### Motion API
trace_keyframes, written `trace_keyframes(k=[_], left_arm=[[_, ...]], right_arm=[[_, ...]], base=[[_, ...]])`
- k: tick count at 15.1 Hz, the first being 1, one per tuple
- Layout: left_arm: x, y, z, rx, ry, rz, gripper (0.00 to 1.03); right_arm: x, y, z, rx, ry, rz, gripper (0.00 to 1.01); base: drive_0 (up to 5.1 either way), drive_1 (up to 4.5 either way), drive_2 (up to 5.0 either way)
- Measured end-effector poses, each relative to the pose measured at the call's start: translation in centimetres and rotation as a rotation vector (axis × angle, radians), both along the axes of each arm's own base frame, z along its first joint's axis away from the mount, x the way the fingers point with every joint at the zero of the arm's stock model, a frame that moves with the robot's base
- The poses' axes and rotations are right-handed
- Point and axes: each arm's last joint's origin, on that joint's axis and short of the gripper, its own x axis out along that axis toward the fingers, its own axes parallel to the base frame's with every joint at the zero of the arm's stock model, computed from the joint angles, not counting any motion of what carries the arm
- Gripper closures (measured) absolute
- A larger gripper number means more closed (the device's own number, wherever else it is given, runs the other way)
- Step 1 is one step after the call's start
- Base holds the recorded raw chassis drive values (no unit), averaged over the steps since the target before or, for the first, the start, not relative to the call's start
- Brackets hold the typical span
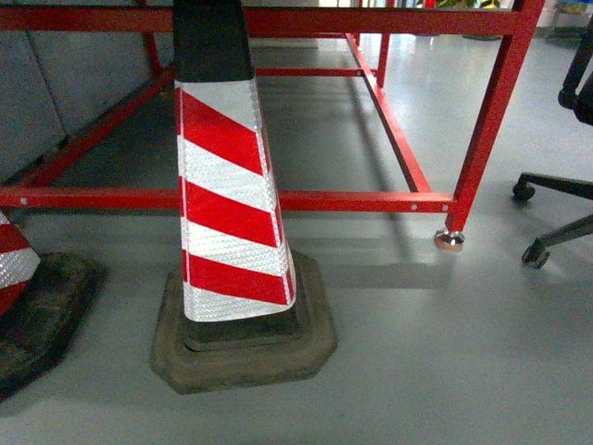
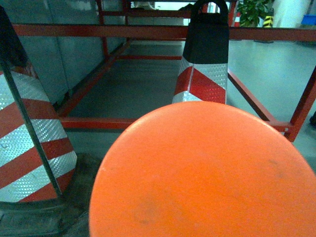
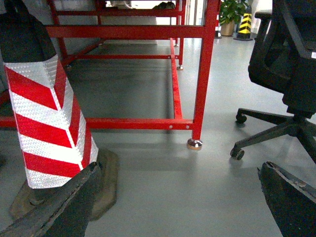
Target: Pick capacitor and pack into box
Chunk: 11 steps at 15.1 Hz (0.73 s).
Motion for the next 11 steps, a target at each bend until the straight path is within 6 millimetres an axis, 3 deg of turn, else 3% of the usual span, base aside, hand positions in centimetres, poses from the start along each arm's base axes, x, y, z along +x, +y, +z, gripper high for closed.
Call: trace_keyframes(k=[11], left_arm=[[0.00,0.00,0.01,0.001,-0.001,-0.001,0.59]], right_arm=[[0.00,0.00,0.01,0.002,-0.001,-0.001,0.03]], base=[[0.0,0.00,0.0]])
